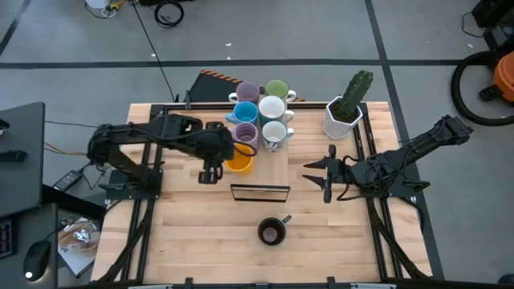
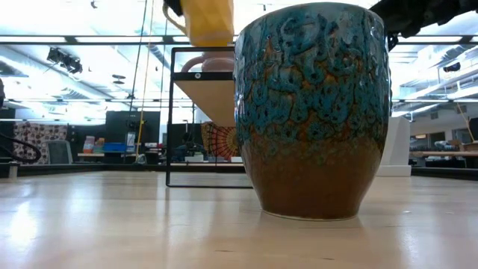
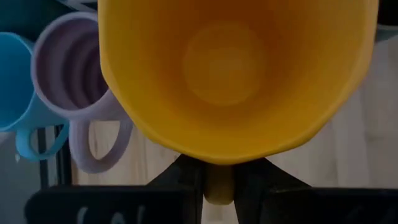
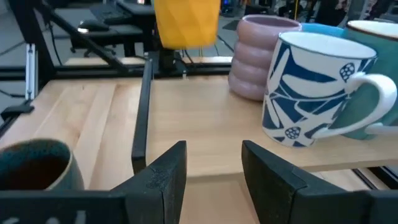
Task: Place coffee mugs
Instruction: Put the yellow mug on the shelf, then put the dark green mug on the shelf
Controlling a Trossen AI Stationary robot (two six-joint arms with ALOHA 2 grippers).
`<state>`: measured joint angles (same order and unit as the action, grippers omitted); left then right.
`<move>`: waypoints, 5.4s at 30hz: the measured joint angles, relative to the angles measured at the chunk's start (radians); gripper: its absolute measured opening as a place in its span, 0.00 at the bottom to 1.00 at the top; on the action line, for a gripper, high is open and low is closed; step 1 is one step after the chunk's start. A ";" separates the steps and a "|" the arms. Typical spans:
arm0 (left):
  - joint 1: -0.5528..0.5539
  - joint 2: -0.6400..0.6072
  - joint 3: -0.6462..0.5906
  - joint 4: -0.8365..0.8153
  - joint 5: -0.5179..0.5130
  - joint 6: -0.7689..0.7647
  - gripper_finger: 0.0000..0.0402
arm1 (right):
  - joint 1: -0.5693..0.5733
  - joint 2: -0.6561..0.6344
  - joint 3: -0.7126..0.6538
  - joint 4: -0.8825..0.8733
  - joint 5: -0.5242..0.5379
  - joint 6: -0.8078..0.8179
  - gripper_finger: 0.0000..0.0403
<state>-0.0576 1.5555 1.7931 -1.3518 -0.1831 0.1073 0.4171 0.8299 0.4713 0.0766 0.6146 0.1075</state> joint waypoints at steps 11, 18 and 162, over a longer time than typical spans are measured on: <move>0.010 0.115 0.000 -0.010 -0.006 0.016 0.14 | 0.002 0.017 -0.014 0.057 0.014 0.052 0.40; 0.017 0.161 0.000 -0.017 0.026 0.009 0.14 | 0.008 0.042 -0.023 0.087 0.014 0.048 0.40; -0.221 -0.895 -1.719 1.765 -0.201 -0.333 0.35 | 0.098 1.067 1.025 -1.034 -0.581 0.390 0.41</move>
<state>-0.2790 0.6601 0.0746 0.4133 -0.3843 -0.2260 0.5148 1.8969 1.4963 -0.9572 0.0336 0.4973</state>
